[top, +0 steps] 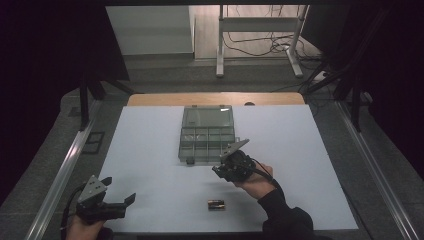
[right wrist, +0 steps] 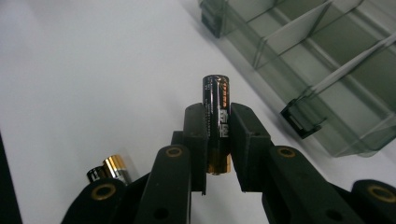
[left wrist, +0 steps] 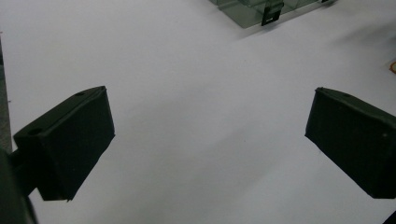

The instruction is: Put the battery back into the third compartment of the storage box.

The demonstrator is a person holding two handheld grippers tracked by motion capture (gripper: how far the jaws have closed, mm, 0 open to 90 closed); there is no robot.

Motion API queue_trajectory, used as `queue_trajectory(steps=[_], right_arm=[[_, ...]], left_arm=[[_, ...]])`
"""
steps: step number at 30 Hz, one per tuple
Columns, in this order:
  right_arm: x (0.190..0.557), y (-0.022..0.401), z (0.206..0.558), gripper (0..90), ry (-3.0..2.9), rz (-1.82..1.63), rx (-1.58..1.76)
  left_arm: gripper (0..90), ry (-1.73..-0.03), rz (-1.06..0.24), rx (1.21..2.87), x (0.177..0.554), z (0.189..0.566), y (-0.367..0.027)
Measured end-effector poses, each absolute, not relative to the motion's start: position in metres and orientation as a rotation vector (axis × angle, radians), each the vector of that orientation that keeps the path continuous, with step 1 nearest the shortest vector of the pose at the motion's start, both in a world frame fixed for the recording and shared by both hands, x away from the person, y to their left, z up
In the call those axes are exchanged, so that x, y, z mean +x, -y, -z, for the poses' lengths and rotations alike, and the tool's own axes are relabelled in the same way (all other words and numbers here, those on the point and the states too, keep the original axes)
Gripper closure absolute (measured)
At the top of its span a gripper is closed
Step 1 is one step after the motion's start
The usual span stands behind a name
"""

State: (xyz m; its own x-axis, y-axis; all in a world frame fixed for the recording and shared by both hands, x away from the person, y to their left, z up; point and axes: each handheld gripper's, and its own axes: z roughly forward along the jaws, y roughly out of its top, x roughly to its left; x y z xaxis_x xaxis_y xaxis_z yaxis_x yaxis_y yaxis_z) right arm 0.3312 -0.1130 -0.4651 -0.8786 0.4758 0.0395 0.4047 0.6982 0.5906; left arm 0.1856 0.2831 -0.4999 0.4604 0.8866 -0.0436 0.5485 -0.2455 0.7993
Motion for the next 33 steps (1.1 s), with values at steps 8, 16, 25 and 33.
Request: queue_trajectory(steps=[8, 16, 25, 33], right_arm=[[0.346, 0.111, 0.457, 76.5, -2.734, -0.946, 0.743], [0.365, 0.107, 0.449, 76.4, -2.674, -0.969, 0.791], [0.391, 0.098, 0.44, 76.4, -2.626, -0.989, 0.83], [0.412, 0.091, 0.442, 76.4, -2.605, -0.974, 0.873]], left_arm=[[1.7, -1.2, -0.546, 1.928, 0.186, 0.5, -0.283], [1.8, -1.199, -0.543, 1.927, 0.186, 0.5, -0.283], [1.9, -1.199, -0.539, 1.925, 0.187, 0.5, -0.283], [1.8, -1.2, -0.535, 1.922, 0.187, 0.5, -0.284]])
